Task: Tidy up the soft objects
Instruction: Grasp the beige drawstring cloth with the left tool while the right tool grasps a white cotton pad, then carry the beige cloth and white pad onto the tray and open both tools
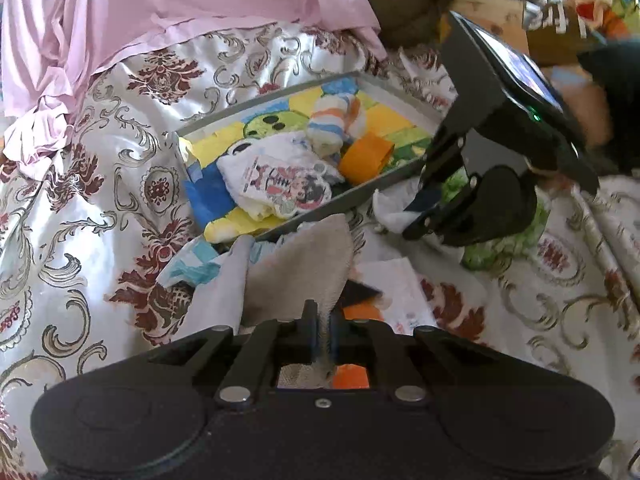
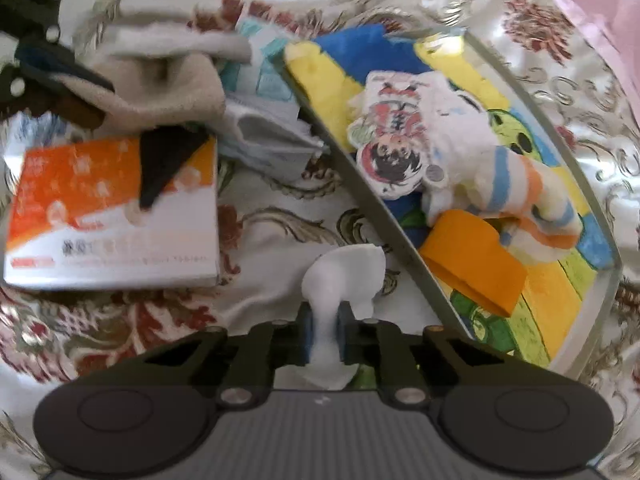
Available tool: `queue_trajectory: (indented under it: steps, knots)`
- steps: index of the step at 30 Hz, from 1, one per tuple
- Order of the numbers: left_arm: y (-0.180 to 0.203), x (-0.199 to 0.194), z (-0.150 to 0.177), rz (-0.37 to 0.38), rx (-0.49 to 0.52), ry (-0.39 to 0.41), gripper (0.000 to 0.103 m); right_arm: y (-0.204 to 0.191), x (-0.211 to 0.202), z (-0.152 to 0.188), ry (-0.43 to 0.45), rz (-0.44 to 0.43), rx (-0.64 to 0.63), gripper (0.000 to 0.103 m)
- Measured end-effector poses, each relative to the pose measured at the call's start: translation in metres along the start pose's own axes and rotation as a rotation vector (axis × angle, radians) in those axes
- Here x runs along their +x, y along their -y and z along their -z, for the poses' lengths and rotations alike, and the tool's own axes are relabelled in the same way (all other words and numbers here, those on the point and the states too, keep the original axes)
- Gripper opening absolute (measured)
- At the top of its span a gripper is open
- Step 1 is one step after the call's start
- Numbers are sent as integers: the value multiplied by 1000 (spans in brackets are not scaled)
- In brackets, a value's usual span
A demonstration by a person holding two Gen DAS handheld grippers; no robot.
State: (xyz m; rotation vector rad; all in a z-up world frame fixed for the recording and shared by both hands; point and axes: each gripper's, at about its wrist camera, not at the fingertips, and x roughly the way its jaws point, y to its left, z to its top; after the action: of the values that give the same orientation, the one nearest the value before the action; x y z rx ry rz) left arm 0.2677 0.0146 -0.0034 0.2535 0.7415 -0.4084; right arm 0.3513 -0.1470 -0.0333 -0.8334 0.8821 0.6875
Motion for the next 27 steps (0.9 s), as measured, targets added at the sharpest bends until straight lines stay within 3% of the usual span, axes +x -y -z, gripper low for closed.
queue_trajectory:
  steps: [10, 19, 27]
  knots:
    - [8, -17, -2, 45, -86, 56, 5, -24, -59, 15, 206, -42, 115, 12]
    - [22, -51, -13, 101, -165, 115, 4, -41, -126, 34, 357, -23, 205, 12]
    - [20, -82, -18, 205, -355, 155, 4, -40, -171, 61, 429, 10, 297, 12]
